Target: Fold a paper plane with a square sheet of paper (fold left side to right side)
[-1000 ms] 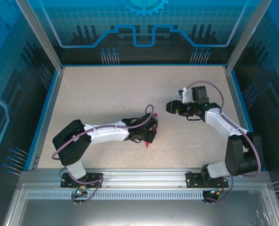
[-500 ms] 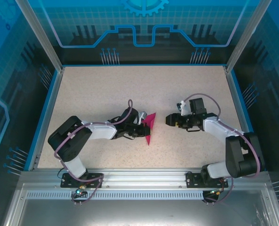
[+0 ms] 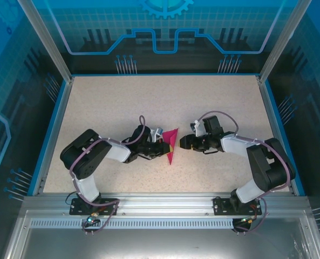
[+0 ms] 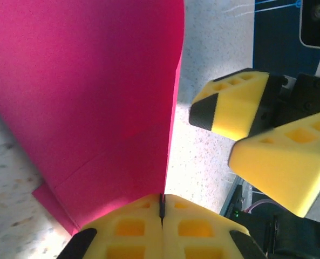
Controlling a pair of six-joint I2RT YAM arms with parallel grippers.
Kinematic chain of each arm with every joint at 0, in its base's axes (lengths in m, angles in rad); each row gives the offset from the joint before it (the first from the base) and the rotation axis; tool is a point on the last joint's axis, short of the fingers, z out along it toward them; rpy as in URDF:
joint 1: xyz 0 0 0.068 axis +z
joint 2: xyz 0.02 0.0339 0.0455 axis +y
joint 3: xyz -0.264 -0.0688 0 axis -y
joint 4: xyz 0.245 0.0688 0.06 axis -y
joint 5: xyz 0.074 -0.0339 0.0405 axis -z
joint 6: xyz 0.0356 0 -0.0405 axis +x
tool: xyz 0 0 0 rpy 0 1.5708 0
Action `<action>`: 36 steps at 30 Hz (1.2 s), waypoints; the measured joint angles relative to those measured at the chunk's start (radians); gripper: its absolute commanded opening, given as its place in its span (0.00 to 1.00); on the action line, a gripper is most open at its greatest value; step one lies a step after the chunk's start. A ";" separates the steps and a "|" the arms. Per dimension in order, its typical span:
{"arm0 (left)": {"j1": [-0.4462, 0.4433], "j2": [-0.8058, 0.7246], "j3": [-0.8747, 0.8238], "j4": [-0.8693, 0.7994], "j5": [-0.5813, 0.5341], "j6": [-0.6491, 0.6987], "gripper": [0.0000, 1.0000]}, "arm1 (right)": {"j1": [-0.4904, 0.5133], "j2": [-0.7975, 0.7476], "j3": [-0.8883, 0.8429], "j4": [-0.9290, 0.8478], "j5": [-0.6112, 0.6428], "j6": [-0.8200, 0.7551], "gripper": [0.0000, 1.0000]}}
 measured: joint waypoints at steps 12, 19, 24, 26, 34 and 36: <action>0.037 0.060 -0.061 0.188 0.031 -0.110 0.00 | 0.046 0.077 0.026 0.078 0.038 0.079 0.51; 0.051 0.081 -0.084 0.246 0.037 -0.140 0.00 | 0.071 0.133 0.068 0.123 0.069 0.132 0.47; 0.057 0.092 -0.095 0.269 0.037 -0.149 0.00 | 0.086 0.168 0.099 0.142 0.078 0.155 0.46; 0.061 0.093 -0.102 0.281 0.037 -0.158 0.00 | 0.092 0.180 0.113 0.146 0.085 0.161 0.46; 0.068 0.096 -0.113 0.303 0.037 -0.166 0.00 | 0.113 0.226 0.168 0.129 0.118 0.174 0.43; 0.069 0.100 -0.113 0.304 0.037 -0.166 0.00 | 0.118 0.235 0.178 0.122 0.124 0.175 0.43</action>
